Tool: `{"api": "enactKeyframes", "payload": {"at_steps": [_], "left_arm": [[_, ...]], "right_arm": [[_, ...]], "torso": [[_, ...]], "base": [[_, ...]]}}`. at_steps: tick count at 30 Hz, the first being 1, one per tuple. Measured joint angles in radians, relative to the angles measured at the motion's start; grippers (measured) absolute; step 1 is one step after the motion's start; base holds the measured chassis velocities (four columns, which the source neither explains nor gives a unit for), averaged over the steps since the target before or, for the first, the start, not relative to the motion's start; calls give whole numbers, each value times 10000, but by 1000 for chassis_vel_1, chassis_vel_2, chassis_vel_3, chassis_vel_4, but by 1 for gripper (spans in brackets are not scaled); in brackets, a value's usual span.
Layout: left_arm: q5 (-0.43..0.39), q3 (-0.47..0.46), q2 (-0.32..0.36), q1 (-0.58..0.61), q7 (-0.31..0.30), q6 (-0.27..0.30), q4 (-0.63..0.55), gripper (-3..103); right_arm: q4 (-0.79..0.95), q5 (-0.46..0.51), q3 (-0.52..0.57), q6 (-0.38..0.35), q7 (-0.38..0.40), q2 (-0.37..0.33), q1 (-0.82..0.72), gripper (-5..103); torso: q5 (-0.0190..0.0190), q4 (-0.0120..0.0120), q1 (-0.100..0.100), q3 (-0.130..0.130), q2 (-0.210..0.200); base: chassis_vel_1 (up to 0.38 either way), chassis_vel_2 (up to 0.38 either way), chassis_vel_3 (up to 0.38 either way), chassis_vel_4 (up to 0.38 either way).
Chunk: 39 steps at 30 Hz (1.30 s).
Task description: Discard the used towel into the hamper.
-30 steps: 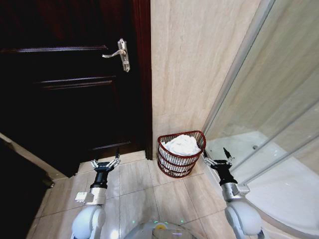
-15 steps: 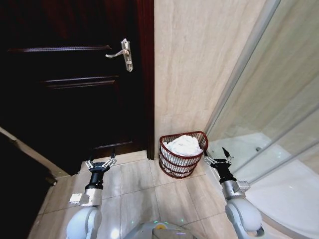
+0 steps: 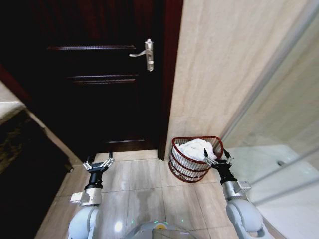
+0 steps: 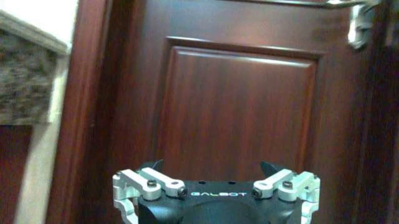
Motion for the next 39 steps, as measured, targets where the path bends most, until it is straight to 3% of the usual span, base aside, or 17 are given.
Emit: {"api": "enactKeyframes", "payload": {"at_steps": [4, 39], "left_arm": [[101, 29, 17, 26, -287, 206, -49, 100], [161, 213, 159, -205, -604, 405, -95, 100]], "right_arm": [[99, -1, 100, 5, -38, 52, -222, 100], [419, 15, 380, 85, -2, 313, -347, 100]], "torso": [[2, -10, 77, 106, 187], [1, -5, 598, 1021, 1625]], "base": [[0, 0, 0, 0], [0, 0, 0, 0]]}}
